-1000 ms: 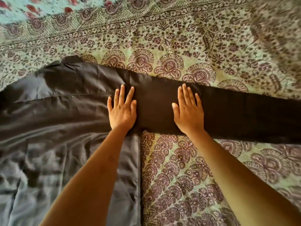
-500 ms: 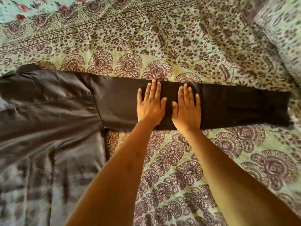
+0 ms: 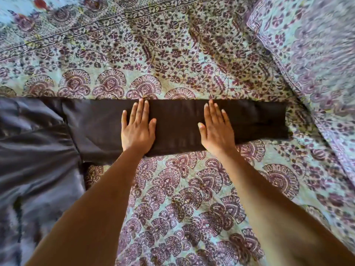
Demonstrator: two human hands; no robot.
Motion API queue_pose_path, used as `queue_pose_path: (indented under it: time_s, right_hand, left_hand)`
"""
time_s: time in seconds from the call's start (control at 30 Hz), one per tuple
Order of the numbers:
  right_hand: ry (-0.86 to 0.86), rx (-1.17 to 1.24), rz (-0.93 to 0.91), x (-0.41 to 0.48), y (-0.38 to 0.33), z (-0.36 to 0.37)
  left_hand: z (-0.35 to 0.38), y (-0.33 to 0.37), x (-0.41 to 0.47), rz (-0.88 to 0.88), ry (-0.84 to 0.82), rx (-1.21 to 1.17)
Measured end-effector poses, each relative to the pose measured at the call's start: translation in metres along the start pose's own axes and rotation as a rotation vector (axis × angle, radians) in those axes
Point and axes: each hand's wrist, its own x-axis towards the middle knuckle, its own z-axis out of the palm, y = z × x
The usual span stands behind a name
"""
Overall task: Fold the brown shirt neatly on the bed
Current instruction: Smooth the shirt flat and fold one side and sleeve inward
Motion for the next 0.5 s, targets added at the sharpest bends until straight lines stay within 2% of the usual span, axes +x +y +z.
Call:
queue_pose_path:
  time_s: [0.17,0.27,0.37,0.5]
  right_hand:
    - [0.037,0.014,0.158,-0.016,0.073,-0.006]
    - [0.016,-0.078,0.125,-0.027,0.107,-0.015]
    - [0.036,-0.027,0.147,-0.020,0.084,-0.020]
    - [0.040,0.050,-0.019,-0.005,0.020,-0.009]
  left_hand:
    - [0.001,0.001,0.001,0.001,0.013,-0.001]
    - [0.002,0.001,0.001,-0.007,0.011,0.017]
    - [0.001,0.002,0.001,-0.010,0.006,0.008]
    - [0.001,0.001,0.001,-0.011,0.007,0.004]
